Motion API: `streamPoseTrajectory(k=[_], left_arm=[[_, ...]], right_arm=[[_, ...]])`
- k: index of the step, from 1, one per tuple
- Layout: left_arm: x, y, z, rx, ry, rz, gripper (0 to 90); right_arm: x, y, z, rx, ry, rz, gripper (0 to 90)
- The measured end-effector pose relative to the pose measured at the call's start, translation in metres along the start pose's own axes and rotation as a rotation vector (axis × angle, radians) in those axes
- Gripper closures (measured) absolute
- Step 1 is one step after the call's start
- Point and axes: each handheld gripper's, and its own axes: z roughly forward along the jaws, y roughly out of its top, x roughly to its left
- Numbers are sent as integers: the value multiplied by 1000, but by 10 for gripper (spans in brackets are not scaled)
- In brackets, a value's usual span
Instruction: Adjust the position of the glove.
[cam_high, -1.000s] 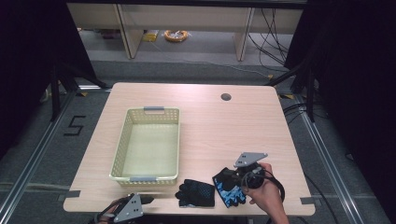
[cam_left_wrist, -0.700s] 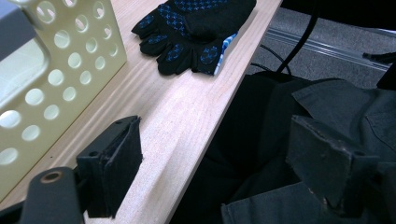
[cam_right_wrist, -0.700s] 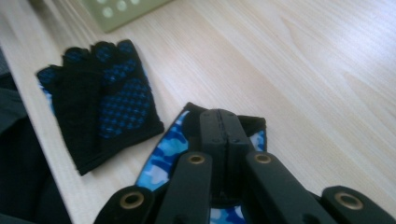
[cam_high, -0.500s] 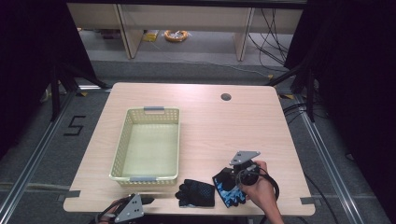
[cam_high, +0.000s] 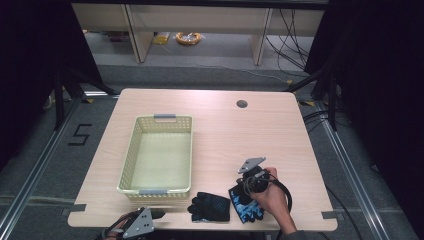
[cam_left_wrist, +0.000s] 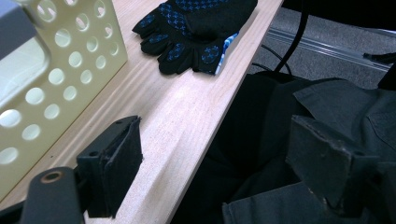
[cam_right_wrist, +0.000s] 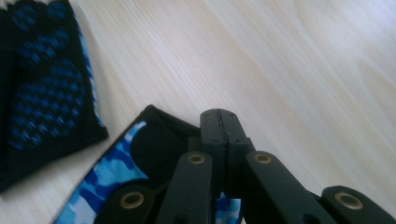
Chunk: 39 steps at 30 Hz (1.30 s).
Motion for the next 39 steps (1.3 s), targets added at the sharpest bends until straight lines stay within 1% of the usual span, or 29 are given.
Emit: streamPoseTrajectory(k=[1, 2, 3, 4, 7, 8, 9, 10, 11, 12, 13, 15, 16, 17, 18, 21, 22, 23, 24, 25, 26, 30, 32, 34, 35, 36, 37, 38, 39], left_arm=[[2, 1, -3, 34, 5, 17, 178], [0, 1, -2, 13, -3, -4, 178], [0, 1, -2, 14, -13, -10, 178], [1, 1, -3, 28, -6, 6, 178], [1, 1, -3, 27, -7, 5, 178], [1, 1, -2, 23, -9, -1, 178], [0, 1, -2, 15, -13, -11, 178], [1, 1, -2, 26, -8, 2, 178], [1, 1, -2, 23, -9, -2, 178], [0, 1, -2, 13, -5, -9, 178], [1, 1, -2, 22, -7, -2, 178], [0, 1, -2, 13, -12, -12, 178], [0, 0, -1, 9, 6, -2, 178], [1, 0, -1, 10, 8, 1, 178], [1, 0, 0, 1, 7, -1, 178], [0, 0, -2, 9, -12, -15, 178], [0, 0, -2, 8, -13, -14, 178], [1, 0, -2, 16, 7, 3, 178], [0, 0, -1, 7, 8, -1, 178], [0, 0, -1, 7, 8, -1, 179], [0, 0, -1, 12, 7, 3, 178], [1, 0, -1, 2, 9, 0, 179], [0, 0, -2, 15, 9, 1, 179], [0, 0, -2, 14, 6, 2, 179], [-1, 0, -2, 2, 3, -10, 179], [-1, 0, -2, -4, 3, -16, 179], [-1, 0, -2, -4, 3, -16, 180], [0, 0, -2, 16, 6, 3, 180], [0, 0, -2, 15, 7, 1, 180]], right_arm=[[-1, -2, 0, 13, -3, 14, 900], [-5, -5, 0, 8, -7, -4, 900], [-6, -8, -2, 16, -8, 18, 900], [-8, -11, -4, 17, -14, 21, 900], [-13, -23, -9, 35, -48, 45, 900], [-16, -27, -10, 33, -49, 49, 900], [-16, -32, -13, 35, -45, 71, 900], [-19, -35, -14, 38, -56, 67, 900], [-20, -40, -15, 40, -65, 75, 900], [-21, -43, -17, 30, -59, 82, 900], [-22, -47, -20, 36, -55, 88, 900], [-25, -52, -24, 32, -84, 90, 900], [-26, -54, -26, 12, -104, 88, 900], [-25, -54, -30, -10, -128, 75, 900], [-21, -53, -38, -11, -104, 93, 900], [-8, -49, -48, -73, -42, 68, 900], [-3, -48, -49, -84, -24, 58, 900], [1, -47, -48, -89, -16, 46, 900], [4, -47, -46, -94, -3, 37, 900], [4, -47, -46, -94, -3, 37, 900], [9, -45, -43, -86, 23, 21, 900], [15, -45, -35, -78, 73, -10, 900], [18, -44, -31, -53, 80, 1, 900], [19, -44, -26, -52, 84, -19, 900], [19, -44, -24, -48, 85, -23, 900], [17, -44, -24, -31, 108, -36, 900], [17, -44, -24, -31, 108, -36, 900], [18, -46, -25, -22, 89, -2, 900], [18, -46, -24, -38, 88, 0, 900]])
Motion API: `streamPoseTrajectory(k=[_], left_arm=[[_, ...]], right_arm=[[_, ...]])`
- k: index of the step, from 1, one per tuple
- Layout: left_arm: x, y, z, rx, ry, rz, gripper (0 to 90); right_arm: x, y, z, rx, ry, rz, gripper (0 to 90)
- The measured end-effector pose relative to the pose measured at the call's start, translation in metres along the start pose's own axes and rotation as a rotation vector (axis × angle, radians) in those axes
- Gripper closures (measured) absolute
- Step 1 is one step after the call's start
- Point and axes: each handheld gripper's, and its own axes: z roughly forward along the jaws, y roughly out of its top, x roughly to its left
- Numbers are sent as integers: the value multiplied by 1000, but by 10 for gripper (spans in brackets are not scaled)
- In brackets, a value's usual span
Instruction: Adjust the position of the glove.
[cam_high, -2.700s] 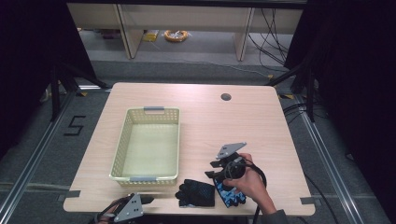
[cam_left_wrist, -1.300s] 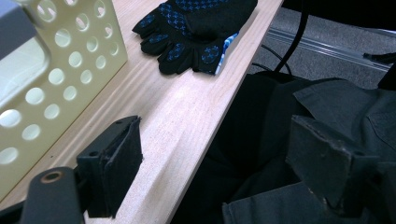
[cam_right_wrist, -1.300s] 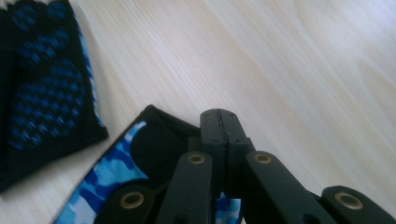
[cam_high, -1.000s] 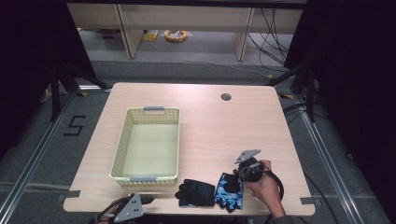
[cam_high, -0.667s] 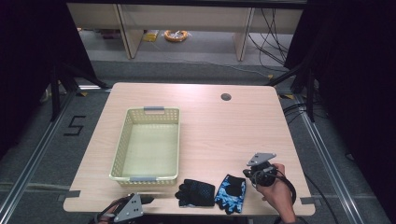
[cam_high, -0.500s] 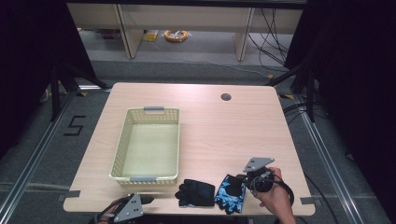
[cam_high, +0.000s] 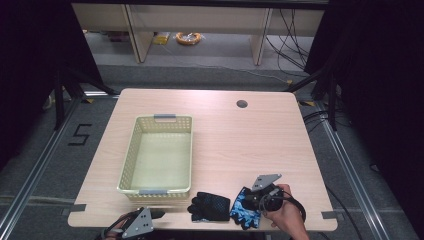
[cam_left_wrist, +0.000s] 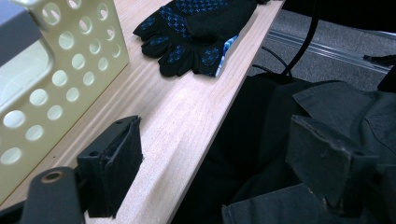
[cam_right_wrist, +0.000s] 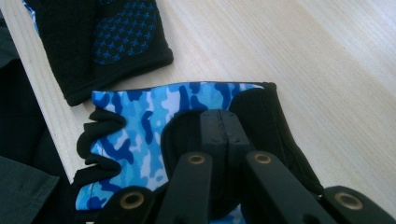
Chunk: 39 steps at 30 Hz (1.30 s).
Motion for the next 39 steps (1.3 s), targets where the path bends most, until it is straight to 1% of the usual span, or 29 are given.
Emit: streamPoseTrajectory(k=[3, 4, 5, 7, 8, 10, 12, 13, 14, 15, 16, 18, 19, 20, 21, 24, 25, 26, 27, 28, 29, 32, 33, 34, 35, 36, 37, 38, 39], left_arm=[[0, 0, 0, -2, 1, -1, 179], [0, 0, 0, -3, 1, 0, 180], [0, 0, -1, -1, 3, 2, 180], [0, 0, 0, -1, 1, 0, 180], [0, 0, 0, 0, -1, -1, 180], [-1, 0, 0, -12, -5, -10, 180], [-2, 0, 0, -18, -6, -17, 180], [-2, 0, 0, -18, -4, -17, 180], [0, 0, 0, 0, 0, 2, 180], [0, 0, 0, -1, -1, 0, 180], [0, 0, 0, -1, -1, 0, 180], [0, 0, 0, -12, 5, 3, 180], [-2, 0, 1, -26, -1, -8, 180], [-2, 0, 1, -26, 0, -10, 180], [-2, 0, 1, -25, 0, -9, 180], [-2, 0, 1, -25, 0, -13, 180], [0, 0, 1, -8, 3, 4, 180], [0, 0, 1, -8, 3, 4, 180], [-2, 0, 1, -27, -1, -15, 180], [0, 0, 0, -14, 6, 9, 180], [-1, 0, 0, -16, 6, 4, 180], [-1, 0, 0, -26, 2, -5, 181], [-1, 1, -1, -11, -24, -19, 181], [0, 1, -1, -5, -20, -11, 181], [0, 1, -1, -7, -19, -13, 181], [0, 1, -1, -7, -20, -14, 182], [0, 1, -1, -6, -20, -13, 182], [0, 1, -1, -6, -19, -13, 182], [0, 1, -1, -6, -16, -11, 184]], right_arm=[[-2, 0, 1, -18, -10, -10, 900], [-1, 0, -2, -13, 7, 4, 900], [-1, 1, -8, -23, -21, 14, 882], [-2, 2, -12, -38, -44, -5, 852], [-3, 2, -13, -29, -53, -19, 837], [-3, 2, -13, -37, -69, -14, 791], [-5, 1, -12, -32, -87, -12, 710], [-5, 1, -12, -27, -95, -4, 691], [-7, 1, -12, -5, -109, -27, 674], [-6, 1, -10, -17, -105, -18, 647], [-6, 2, -11, 4, -92, -13, 624], [-8, 2, -6, 6, -90, -17, 605], [-8, 2, -4, 19, -89, 2, 596], [-10, 2, -2, 32, -84, 0, 592], [-12, 2, 1, 35, -83, 2, 611], [-14, 2, 4, 33, -42, -2, 685], [-16, 3, 4, 36, -23, 1, 715], [-16, 2, 2, 42, -19, 17, 728], [-15, 1, 4, 36, -35, 47, 738], [-15, 2, 1, 54, -20, 77, 751], [-16, 1, 2, 35, 3, 61, 772], [-17, 0, -1, 52, -6, 79, 801], [-15, -3, -6, 52, -2, 142, 863], [-17, -6, -10, 35, 6, 159, 866], [-20, -11, -11, -12, -14, 160, 866], [-21, -14, -16, -15, 0, 173, 867], [-22, -16, -20, -22, -8, 188, 867], [-23, -18, -23, -52, -11, 213, 867], [-25, -20, -26, -70, -12, 209, 867]])
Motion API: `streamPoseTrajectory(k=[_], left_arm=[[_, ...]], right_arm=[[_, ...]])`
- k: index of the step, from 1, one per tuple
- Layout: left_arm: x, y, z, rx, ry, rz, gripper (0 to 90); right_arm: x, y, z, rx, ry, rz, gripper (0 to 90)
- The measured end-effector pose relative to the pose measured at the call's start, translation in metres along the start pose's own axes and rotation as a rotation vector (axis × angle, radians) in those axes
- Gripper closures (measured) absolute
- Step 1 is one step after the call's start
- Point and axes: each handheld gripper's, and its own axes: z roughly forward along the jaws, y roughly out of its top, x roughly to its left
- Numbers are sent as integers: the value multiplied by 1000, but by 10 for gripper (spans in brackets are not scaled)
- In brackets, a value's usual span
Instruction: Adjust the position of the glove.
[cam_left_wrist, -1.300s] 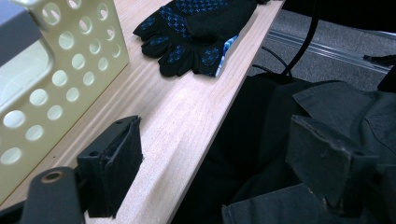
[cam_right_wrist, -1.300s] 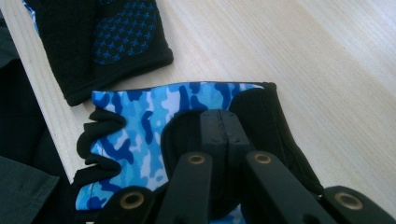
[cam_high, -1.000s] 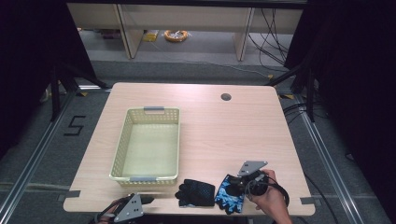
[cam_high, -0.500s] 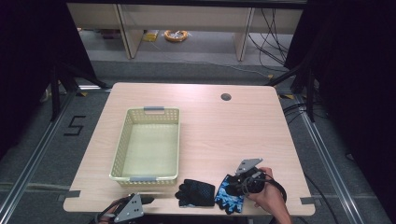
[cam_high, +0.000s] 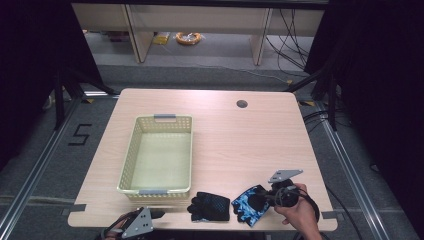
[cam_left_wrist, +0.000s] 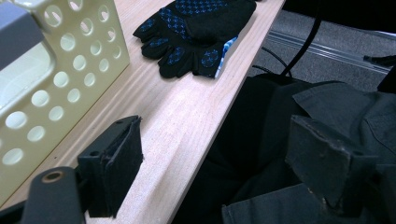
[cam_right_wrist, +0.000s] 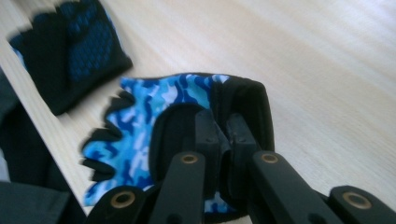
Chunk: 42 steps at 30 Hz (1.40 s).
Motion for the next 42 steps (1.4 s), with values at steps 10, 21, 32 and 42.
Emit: streamPoseTrajectory(k=[10, 21, 32, 42], left_arm=[[-1, 0, 0, -18, 18, -7, 187], [-2, 8, 4, -32, 15, -15, 211], [-7, 20, 20, -34, 51, 8, 232], [-5, 28, 34, 3, 57, -1, 255]], right_arm=[[13, -3, -35, -192, 48, 147, 867], [44, 16, -46, -362, 115, 125, 867], [82, 33, -16, -413, 281, 136, 867], [101, 34, 9, -399, 382, 239, 866]])
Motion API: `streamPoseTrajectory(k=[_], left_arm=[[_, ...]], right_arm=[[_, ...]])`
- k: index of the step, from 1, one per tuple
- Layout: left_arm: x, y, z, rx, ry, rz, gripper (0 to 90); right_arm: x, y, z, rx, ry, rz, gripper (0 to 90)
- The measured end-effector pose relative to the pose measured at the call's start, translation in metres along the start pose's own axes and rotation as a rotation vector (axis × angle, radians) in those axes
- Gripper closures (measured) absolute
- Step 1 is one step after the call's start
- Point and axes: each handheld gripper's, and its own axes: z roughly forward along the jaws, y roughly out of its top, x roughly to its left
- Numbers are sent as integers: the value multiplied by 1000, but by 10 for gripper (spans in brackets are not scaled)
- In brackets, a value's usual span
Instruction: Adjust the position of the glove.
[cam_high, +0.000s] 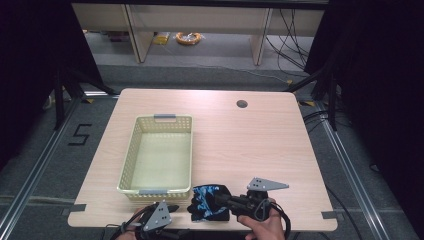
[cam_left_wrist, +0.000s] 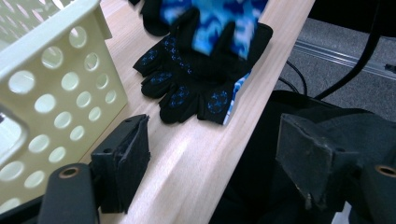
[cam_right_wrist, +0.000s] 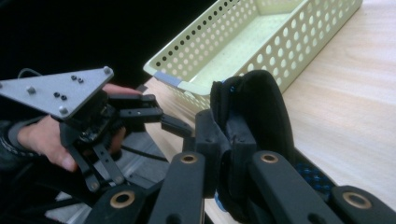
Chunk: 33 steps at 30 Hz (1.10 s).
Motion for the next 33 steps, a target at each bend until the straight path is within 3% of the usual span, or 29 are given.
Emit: streamPoseTrajectory(k=[1, 2, 6, 8, 10, 11, 12, 16, 17, 18, 19, 21, 22, 24, 25, 27, 29, 31, 33], left_arm=[[0, 1, 0, 1, 7, 4, 262], [0, 1, 2, 0, -9, -17, 264], [1, 2, 3, 3, 3, -20, 276], [2, 3, 3, -9, 20, 6, 283], [2, 4, 4, -3, 34, 10, 286], [1, 3, 6, -11, 29, -17, 290], [2, 4, 6, 0, 29, -2, 296], [-1, 5, 10, 10, 11, -10, 313], [-1, 5, 11, 24, 19, 15, 320], [-2, 6, 12, 25, 3, 5, 328], [-3, 6, 14, 14, 15, 10, 340], [-5, 6, 17, 13, 7, 7, 356], [-5, 7, 17, 27, 12, 28, 374], [-7, 8, 21, 27, 3, 33, 399], [-8, 9, 23, 27, 6, 43, 409], [-8, 11, 26, 47, 25, 79, 429], [-9, 12, 28, 44, 17, 76, 472], [-11, 13, 32, 57, 31, 107, 495], [-11, 13, 34, 60, 31, 125, 546]], right_arm=[[-2, -1, 3, -9, -12, -29, 866], [-2, -3, 5, -10, -9, -24, 866], [-2, -8, 10, -20, -16, 10, 866], [-3, -11, 12, -21, 5, 23, 866], [-4, -13, 14, -32, -2, 21, 866], [-4, -14, 17, -34, 1, 57, 866], [-5, -15, 18, -42, 9, 63, 866], [-11, -20, 21, -46, -12, 76, 865], [-11, -22, 22, -45, -28, 103, 864], [-12, -24, 21, -41, -28, 115, 864], [-17, -27, 22, -55, -45, 94, 864], [-21, -31, 21, -48, -62, 126, 862], [-24, -34, 21, -61, -68, 131, 861], [-25, -36, 19, -45, -87, 146, 858], [-24, -38, 20, -44, -98, 179, 856], [-30, -40, 20, -41, -109, 146, 851], [-30, -42, 21, -27, -122, 198, 847], [-36, -44, 20, -34, -134, 166, 838], [-35, -45, 19, -20, -134, 213, 827]])
